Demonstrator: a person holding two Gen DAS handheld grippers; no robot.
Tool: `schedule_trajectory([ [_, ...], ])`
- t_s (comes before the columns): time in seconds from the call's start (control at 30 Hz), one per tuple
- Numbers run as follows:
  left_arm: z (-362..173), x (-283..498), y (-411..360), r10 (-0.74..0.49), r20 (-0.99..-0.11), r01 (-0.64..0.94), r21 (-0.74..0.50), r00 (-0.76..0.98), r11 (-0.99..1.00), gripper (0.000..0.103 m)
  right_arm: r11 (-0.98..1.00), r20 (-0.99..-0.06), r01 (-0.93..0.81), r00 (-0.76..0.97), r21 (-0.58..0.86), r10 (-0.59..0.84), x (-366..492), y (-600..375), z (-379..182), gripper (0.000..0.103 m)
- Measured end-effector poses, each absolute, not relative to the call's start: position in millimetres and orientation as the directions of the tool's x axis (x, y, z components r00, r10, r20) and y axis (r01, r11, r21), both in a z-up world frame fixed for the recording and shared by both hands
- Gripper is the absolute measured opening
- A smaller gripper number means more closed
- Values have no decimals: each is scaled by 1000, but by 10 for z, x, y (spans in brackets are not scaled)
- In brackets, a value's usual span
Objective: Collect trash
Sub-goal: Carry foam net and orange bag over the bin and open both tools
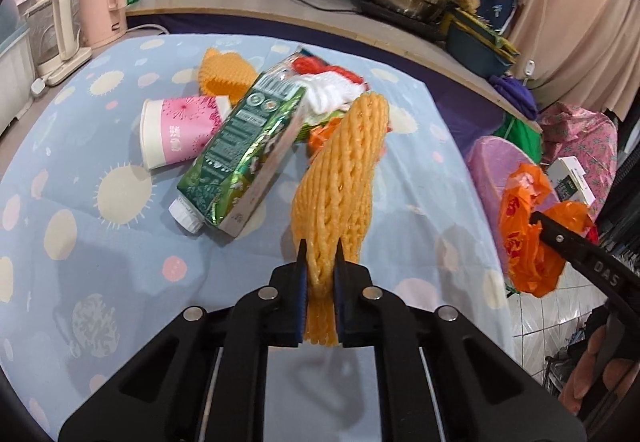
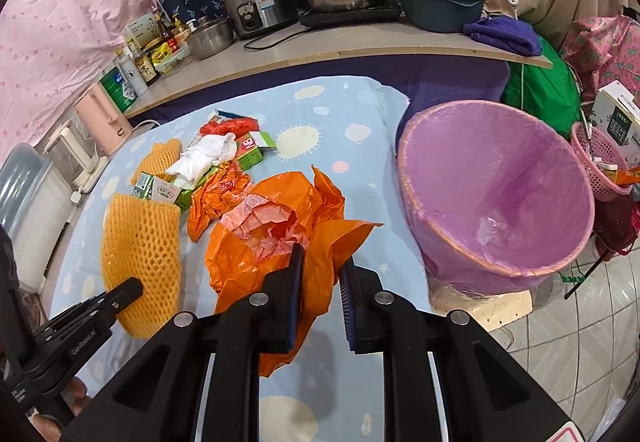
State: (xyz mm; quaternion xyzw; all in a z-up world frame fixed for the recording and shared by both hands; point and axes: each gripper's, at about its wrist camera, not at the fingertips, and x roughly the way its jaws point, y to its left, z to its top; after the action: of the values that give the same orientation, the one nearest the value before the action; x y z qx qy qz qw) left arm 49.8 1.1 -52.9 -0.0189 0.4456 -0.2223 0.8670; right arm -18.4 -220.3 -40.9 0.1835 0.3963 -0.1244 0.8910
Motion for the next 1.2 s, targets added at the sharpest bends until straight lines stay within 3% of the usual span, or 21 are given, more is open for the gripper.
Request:
schedule_trajectory([
  [0.77,361,178,-1536,-646,-648,669,-272,405,692,10,794,-663,569,682,215,-309,-979,-3510,59,17],
  [1.03,294,285,-2328,-654,-643,730,-208,399,650,10,762,-697,613,640,209,-323,-754,-3977,-161,18],
  [1.2,-19,432,-2690,-603,-700,731,-169,383,661,10,760,-723,623,610,186,-323,-611,-4109,-343,21],
])
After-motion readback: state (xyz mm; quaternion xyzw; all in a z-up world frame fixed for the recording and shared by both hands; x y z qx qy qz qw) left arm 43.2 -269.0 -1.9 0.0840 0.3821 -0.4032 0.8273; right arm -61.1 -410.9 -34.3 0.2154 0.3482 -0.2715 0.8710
